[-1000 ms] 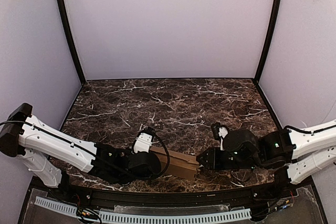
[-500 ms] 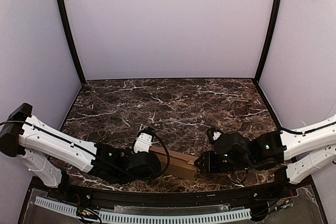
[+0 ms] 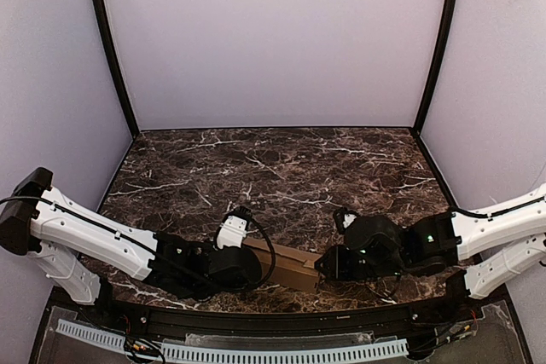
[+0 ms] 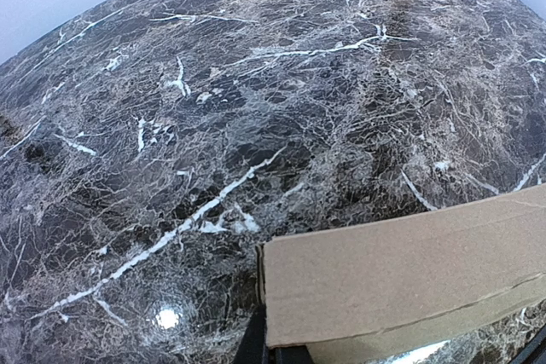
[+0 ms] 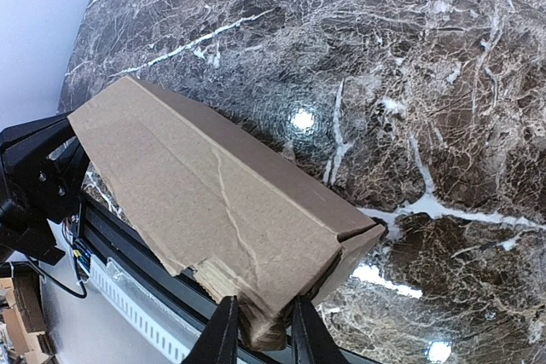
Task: Fold the paper box
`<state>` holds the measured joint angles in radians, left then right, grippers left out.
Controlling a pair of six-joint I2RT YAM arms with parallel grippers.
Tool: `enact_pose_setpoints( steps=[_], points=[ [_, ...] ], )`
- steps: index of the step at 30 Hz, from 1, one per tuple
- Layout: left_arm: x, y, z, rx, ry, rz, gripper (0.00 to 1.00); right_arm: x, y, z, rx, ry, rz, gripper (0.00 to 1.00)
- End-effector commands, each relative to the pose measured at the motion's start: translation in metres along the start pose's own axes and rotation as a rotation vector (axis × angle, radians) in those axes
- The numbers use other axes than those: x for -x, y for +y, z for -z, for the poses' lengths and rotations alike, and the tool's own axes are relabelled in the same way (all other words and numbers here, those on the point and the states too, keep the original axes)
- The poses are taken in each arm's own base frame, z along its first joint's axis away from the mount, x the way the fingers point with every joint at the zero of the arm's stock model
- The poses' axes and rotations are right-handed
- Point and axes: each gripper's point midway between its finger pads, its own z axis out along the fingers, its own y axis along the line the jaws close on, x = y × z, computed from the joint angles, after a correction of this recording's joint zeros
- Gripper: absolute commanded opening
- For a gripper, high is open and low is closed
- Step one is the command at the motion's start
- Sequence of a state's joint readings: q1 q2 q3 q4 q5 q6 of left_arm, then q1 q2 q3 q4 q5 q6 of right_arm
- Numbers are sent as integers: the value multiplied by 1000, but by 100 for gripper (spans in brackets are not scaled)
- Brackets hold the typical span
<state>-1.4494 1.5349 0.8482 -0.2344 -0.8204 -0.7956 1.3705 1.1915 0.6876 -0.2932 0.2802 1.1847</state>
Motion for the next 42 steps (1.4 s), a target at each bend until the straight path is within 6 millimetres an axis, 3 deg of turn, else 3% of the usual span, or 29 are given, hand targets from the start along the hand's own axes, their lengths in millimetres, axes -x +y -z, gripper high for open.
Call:
enact_pose_setpoints(
  steps=[1, 5, 22, 28, 42],
  points=[
    [-17, 1, -2, -8, 56, -54, 0, 8, 17, 1, 51, -17, -14, 16],
    [-19, 0, -2, -12, 59, -51, 0, 2, 13, -4, 35, 5, -9, 0],
    [-24, -2, -3, -36, 73, -23, 2, -72, -37, -34, -125, 236, 28, 0],
    [-16, -1, 13, -120, 67, -5, 18, -68, -45, -32, -187, 208, 78, 0],
    [-3, -21, 76, -564, 108, -9, 22, -50, -52, -29, -284, 151, 173, 0]
  ],
)
